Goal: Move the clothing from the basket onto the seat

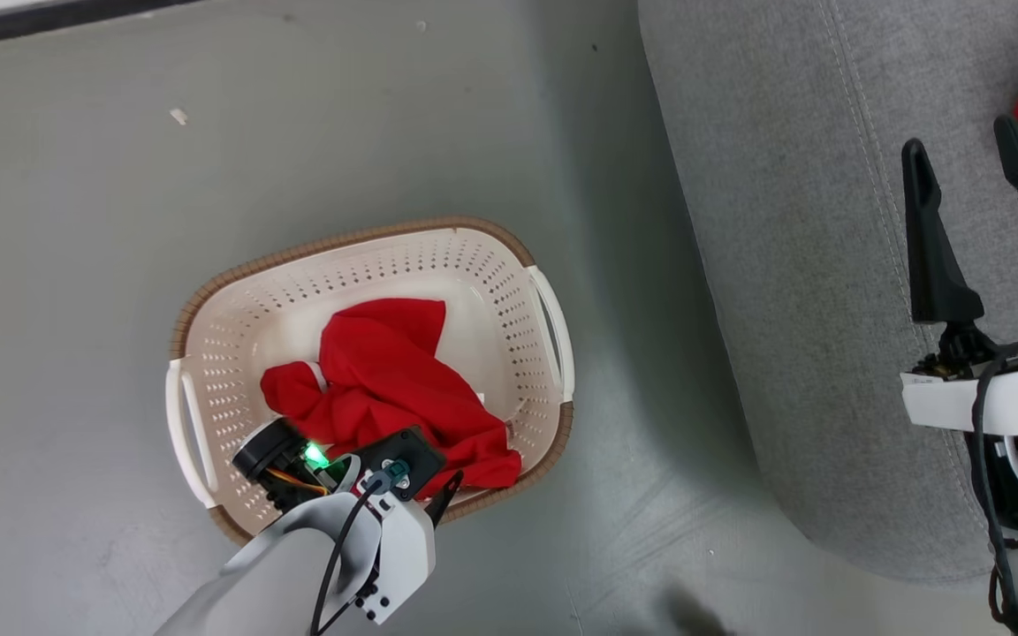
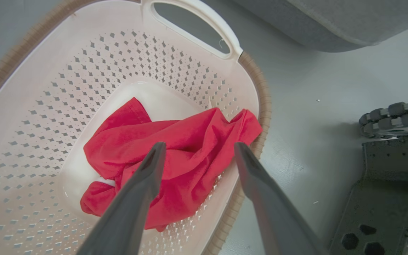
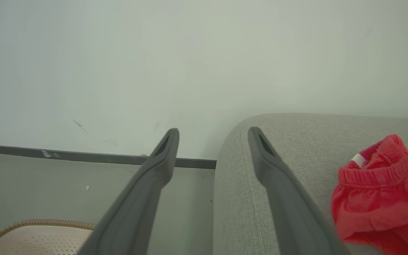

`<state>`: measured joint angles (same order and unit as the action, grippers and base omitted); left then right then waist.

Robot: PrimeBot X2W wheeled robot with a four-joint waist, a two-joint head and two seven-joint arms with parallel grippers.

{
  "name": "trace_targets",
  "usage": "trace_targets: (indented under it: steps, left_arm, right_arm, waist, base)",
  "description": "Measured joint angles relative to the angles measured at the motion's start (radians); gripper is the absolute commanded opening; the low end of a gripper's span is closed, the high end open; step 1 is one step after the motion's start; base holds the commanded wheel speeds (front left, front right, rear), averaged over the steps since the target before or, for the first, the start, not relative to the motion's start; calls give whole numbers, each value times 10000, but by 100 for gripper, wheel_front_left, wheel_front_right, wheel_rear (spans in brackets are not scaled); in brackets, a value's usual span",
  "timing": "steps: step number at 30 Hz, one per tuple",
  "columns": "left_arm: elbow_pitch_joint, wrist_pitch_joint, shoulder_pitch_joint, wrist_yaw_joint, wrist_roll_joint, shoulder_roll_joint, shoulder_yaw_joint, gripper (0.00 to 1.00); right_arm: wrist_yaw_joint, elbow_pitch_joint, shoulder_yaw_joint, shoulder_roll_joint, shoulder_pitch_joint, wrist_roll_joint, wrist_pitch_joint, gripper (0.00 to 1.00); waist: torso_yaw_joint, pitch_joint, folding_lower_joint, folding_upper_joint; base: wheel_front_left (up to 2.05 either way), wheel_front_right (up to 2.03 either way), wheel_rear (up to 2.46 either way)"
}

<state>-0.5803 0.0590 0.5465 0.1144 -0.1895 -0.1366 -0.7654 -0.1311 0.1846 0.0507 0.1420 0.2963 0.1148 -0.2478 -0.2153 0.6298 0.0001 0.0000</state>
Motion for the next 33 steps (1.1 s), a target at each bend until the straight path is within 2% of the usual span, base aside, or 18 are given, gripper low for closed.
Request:
trace_targets:
  steps: [25, 33]
  left_arm:
    - [-1202, 190, 1108, 121, -316, 4, -1409, 100]
    - [-1590, 190, 1576, 123, -629, -224, -1551, 100]
  right_arm:
    - [0, -263, -307, -184, 1061, 182, -73, 100]
    - [0, -295, -334, -217, 1346, 199, -73, 100]
  waist:
    - [-928, 1076, 0, 0]
    - [-1172, 1313, 0, 0]
  base:
    - [0, 0, 0]
    - [0, 0, 0]
